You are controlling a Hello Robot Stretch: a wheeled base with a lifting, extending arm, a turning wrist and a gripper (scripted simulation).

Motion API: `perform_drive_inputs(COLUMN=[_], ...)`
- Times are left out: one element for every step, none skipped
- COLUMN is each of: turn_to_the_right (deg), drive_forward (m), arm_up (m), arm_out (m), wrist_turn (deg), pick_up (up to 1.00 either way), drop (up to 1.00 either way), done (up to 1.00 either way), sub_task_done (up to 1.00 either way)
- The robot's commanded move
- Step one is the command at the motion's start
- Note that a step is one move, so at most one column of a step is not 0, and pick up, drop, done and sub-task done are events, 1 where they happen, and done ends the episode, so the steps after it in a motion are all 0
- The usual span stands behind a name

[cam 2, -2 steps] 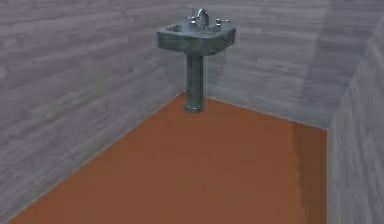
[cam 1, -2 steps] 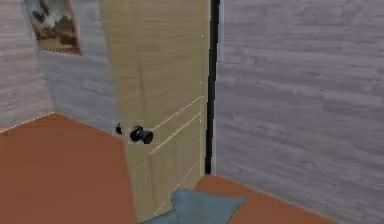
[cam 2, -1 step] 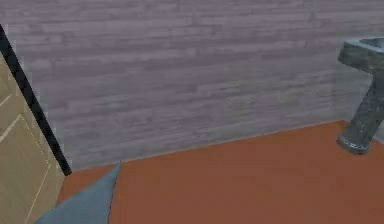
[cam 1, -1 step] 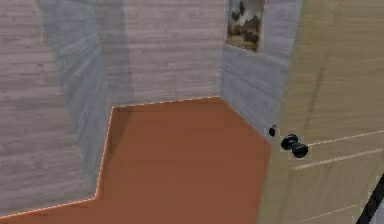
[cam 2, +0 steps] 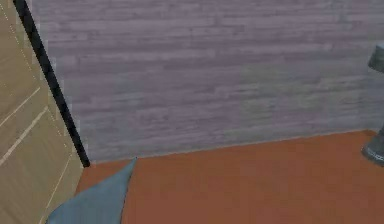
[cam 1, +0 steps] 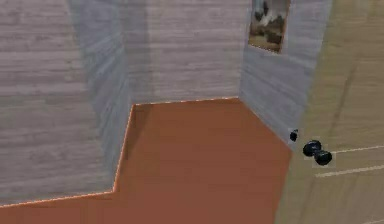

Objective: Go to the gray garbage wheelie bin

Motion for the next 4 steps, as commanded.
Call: perform_drive_inputs(turn_to_the_right=[0.0, -27.0, 0.0, 45.0], drive_forward=[1.0, 0.0, 0.05, 0.0], arm_up=[0.0, 0.0, 0.0, 0.0], arm_out=[0.0, 0.0, 0.0, 0.0], wrist_turn=[0.0, 0.0, 0.0, 0.0], pick_up=[0.0, 0.0, 0.0, 0.0], drop=[0.0, 0.0, 0.0, 0.0], done=[0.0, 0.0, 0.0, 0.0], sub_task_done=[0.0, 0.0, 0.0, 0.0])
